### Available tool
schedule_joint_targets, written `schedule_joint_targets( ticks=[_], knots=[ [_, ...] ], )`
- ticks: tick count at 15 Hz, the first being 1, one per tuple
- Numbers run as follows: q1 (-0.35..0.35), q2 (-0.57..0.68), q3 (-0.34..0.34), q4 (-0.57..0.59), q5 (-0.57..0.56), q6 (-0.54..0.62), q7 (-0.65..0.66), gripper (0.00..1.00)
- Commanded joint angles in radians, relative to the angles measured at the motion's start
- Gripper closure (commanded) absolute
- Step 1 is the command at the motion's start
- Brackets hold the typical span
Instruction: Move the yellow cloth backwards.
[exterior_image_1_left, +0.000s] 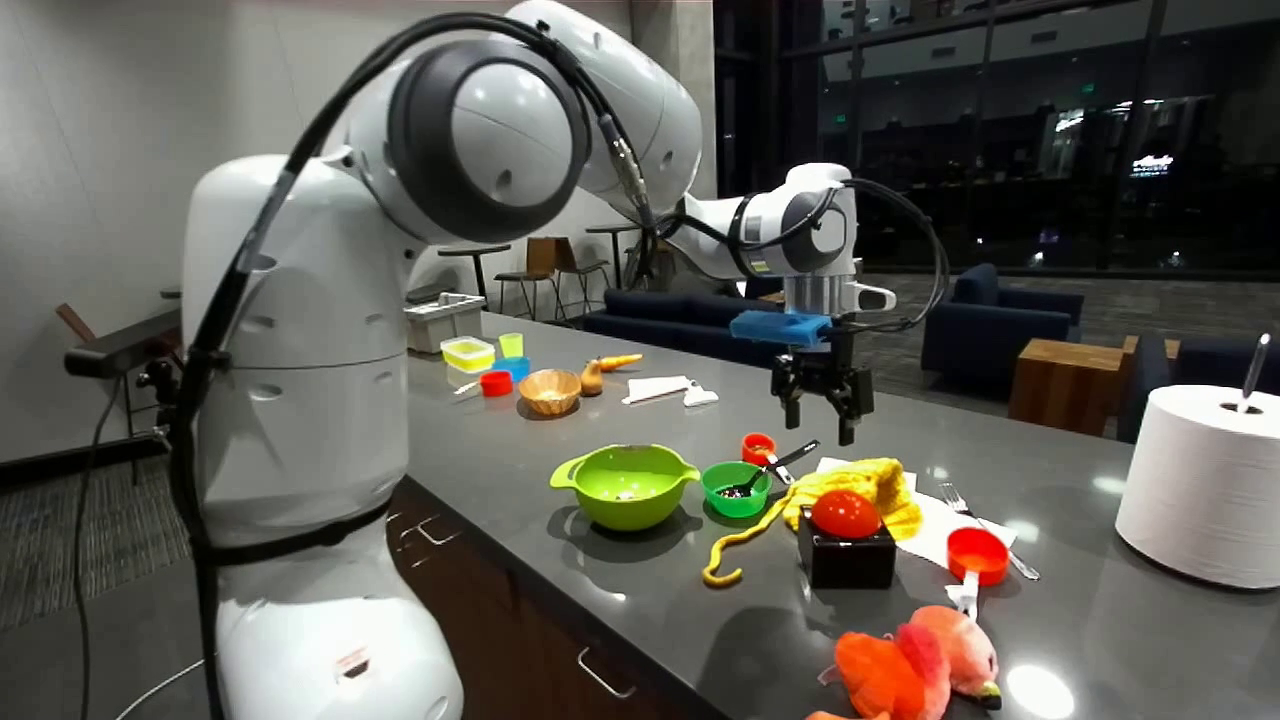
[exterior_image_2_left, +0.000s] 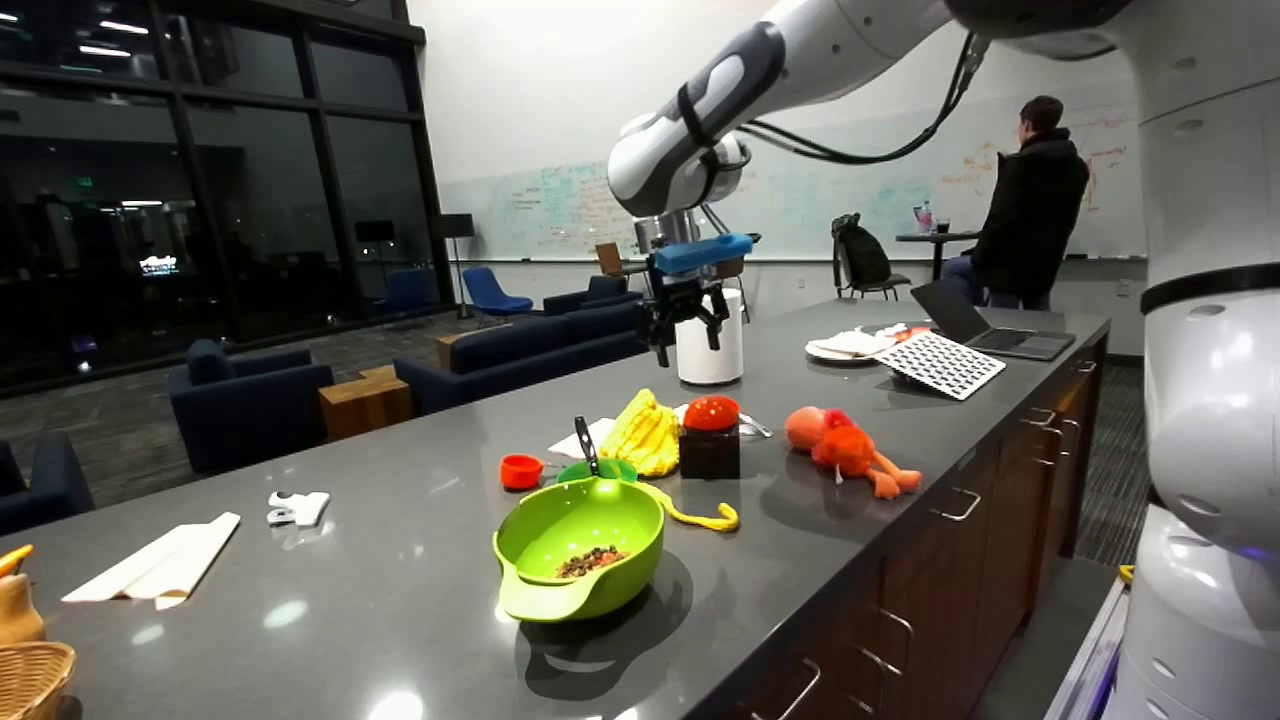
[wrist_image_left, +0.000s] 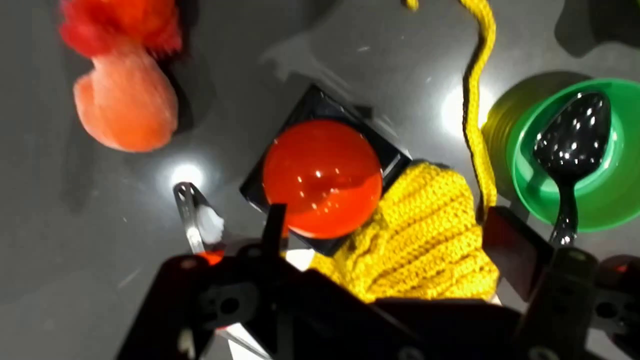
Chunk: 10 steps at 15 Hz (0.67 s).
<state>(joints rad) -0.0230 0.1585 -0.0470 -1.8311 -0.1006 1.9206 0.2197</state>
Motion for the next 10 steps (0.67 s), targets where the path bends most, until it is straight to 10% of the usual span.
schedule_joint_targets(
  ticks=[1,10],
  knots=[
    [-0.028,-0.226,-0.018,-0.242,0.056,-0.029,-0.022,0.00],
    [-0.062,-0.565,-0.070,-0.637,0.160,-0.097,-0.209,0.00]
  ],
)
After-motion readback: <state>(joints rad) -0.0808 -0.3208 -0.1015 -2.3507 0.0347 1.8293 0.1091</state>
